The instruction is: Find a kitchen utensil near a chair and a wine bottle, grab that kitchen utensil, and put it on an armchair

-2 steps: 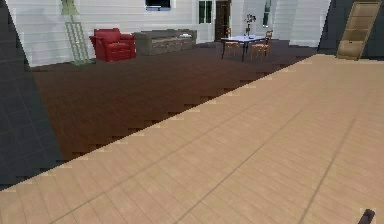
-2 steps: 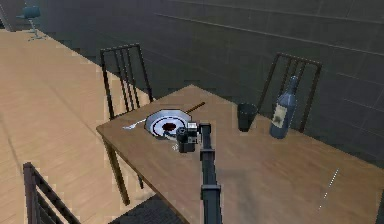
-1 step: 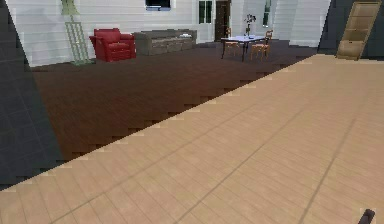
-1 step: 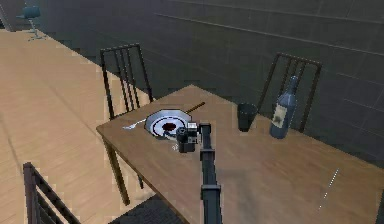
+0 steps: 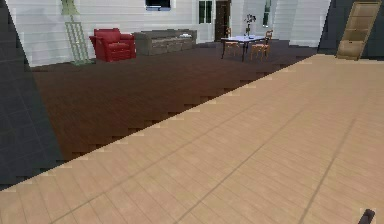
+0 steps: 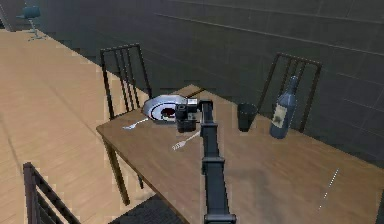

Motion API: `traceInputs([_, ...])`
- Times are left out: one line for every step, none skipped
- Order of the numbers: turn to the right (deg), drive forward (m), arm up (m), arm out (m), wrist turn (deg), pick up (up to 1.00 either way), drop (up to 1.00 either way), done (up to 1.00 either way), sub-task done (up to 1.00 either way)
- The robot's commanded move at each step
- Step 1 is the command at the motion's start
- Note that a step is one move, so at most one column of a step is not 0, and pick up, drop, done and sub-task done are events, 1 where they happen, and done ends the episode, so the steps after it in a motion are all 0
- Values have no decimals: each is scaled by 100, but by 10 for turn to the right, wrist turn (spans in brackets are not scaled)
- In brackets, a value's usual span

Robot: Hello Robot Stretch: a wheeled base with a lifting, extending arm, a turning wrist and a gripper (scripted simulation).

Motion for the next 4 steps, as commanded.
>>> traceInputs([0, 0, 22, 0, 0, 0, 0, 0, 0])
traceInputs([0, 0, 0, 0, -450, 0, 0, 0, 0])
traceInputs([0, 0, 0, 0, -450, 0, 0, 0, 0])
traceInputs([0, 0, 0, 0, -270, 0, 0, 0, 0])
